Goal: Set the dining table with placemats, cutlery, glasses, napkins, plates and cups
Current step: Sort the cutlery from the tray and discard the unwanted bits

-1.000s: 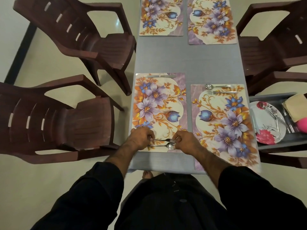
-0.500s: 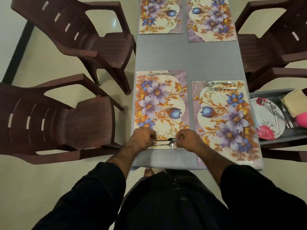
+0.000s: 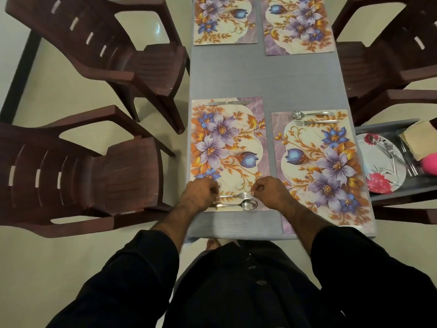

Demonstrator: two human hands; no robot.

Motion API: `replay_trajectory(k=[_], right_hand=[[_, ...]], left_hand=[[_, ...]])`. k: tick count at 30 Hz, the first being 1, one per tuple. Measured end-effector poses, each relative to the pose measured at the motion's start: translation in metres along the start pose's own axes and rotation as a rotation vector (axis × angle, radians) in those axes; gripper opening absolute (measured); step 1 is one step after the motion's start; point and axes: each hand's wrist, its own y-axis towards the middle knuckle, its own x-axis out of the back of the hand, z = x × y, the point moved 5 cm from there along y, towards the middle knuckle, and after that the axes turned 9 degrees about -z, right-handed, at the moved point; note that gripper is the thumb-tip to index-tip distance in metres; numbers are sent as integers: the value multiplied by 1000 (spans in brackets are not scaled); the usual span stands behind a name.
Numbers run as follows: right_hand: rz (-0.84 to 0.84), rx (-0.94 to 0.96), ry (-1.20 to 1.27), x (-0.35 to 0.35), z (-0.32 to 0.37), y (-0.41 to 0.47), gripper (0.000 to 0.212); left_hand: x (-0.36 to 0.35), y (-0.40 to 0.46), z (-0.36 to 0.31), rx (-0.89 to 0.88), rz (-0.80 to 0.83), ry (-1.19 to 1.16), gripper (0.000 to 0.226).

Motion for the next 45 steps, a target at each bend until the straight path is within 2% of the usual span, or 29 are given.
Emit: replay_trajectory(k=[6,10,14,20,24,34,41,45], right_hand=[[21,-29,3,-1,-1,5,4],[18,-36,12,2,-1,4,19],[-88,-78,52,20,-2,4,32],[-247,-64,68,58,-8,-16,19],[-335,-75,144,66,-20,-49,19],[-356,-130,176,83,-76,-123,19],[-403,-131,268,139,-176,-149,17],[-380,-162,320,184,-255,-170,18]], left_hand=[[-1,2,5,36,-9,-25,12],[4,1,9,34,-49,-69,17],[22,-1,5,-6,-122,-98,17],[48,3,-20,-110,-194,-89,23],[47,-8,-58,-244,-182,-76,27],[-4,-48,-150,-432,-115,-23,20],[-60,-60,-252,-462,-110,31,23],[-97,-67,-327,-408,-100,15,20]])
